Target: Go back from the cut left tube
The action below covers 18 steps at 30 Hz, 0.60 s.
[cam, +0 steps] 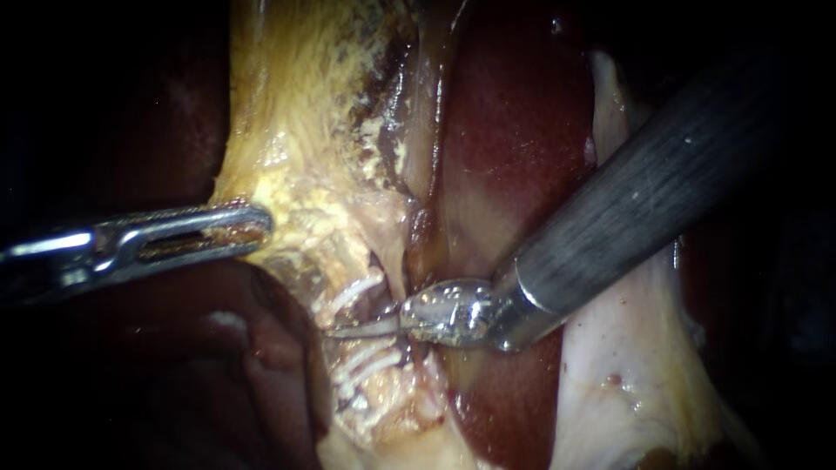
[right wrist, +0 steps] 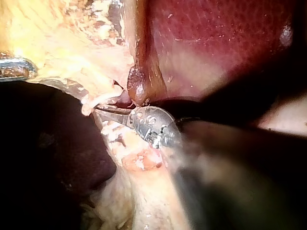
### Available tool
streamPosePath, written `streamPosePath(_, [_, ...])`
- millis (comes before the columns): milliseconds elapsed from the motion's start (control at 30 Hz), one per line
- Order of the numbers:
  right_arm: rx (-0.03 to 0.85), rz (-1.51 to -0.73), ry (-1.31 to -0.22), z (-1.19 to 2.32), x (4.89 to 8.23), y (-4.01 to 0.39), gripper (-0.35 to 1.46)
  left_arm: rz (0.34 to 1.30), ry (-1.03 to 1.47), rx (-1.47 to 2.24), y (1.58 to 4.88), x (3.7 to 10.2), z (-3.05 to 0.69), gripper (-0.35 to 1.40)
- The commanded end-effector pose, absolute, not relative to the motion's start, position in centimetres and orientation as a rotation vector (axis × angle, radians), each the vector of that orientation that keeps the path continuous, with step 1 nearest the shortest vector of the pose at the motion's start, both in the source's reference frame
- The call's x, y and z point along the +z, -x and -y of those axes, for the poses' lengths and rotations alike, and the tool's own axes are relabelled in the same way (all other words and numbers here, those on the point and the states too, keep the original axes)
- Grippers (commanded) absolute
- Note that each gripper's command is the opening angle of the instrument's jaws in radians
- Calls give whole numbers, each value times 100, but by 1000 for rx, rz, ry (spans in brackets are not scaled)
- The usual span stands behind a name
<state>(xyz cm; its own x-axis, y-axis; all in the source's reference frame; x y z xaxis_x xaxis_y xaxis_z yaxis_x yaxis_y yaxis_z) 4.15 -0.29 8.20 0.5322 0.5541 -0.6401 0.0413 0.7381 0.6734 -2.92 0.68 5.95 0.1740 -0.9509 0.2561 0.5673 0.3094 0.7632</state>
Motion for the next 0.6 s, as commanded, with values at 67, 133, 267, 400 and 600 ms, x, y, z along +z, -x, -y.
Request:
streamPosePath(67, [337, -976, -696, 30, 820, -415, -35, 813, -576, -1165, 292, 595, -68, -35])
streamPosePath(133, [336, -976, -697, 30, 820, -415, -35, 813, -576, -1165, 292, 595, -68, -35])
streamPosePath(267, [356, -969, -708, 31, 817, -415, -35, 813, -576, -1165, 292, 595, -68, -35])
streamPosePath(400, [359, -968, -712, 33, 814, -416, 61, 813, -576, -1165, 292, 595, -68, -35])
streamPosePath(600, [367, -967, -696, 35, 812, -415, 86, 813, -576, -1165, 292, 595, -68, -35])
